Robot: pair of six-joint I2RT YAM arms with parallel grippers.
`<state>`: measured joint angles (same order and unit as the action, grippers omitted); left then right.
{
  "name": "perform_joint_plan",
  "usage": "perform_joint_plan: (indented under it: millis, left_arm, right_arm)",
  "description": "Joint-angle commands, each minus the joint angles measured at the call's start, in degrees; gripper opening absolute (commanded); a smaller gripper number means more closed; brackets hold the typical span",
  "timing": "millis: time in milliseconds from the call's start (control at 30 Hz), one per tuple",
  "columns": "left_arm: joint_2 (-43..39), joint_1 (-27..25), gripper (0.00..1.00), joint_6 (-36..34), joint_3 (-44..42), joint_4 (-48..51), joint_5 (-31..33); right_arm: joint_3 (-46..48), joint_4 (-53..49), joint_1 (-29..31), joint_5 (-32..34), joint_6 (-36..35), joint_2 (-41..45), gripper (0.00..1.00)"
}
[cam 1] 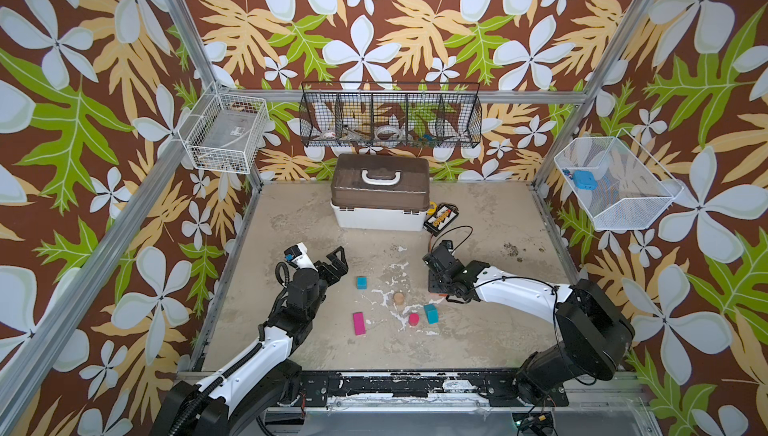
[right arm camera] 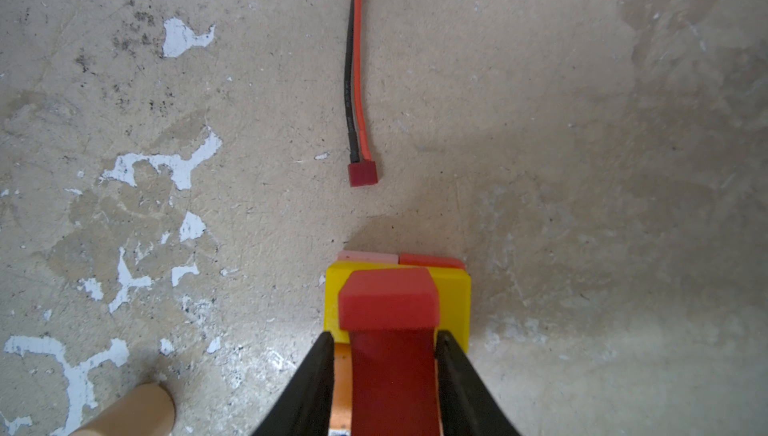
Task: Build the wood block tower
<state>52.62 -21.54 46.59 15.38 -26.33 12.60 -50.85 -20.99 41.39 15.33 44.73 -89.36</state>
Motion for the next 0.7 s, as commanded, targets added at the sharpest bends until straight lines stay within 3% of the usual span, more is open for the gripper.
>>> perform_joint_plan:
  millis: [0, 667]
  left_arm:
    - [0.1, 0.1, 1.0, 0.5, 0.5, -0.9, -0.1]
    - [0.2, 0.1, 1.0, 0.7, 0.5, -0.9, -0.3]
  right_arm:
    - [0.1, -0.3, 0.0, 1.2, 0.4, 0.5, 0.42]
    - [-0.3, -1.7, 0.0, 2.4, 1.2, -1.0, 0.37]
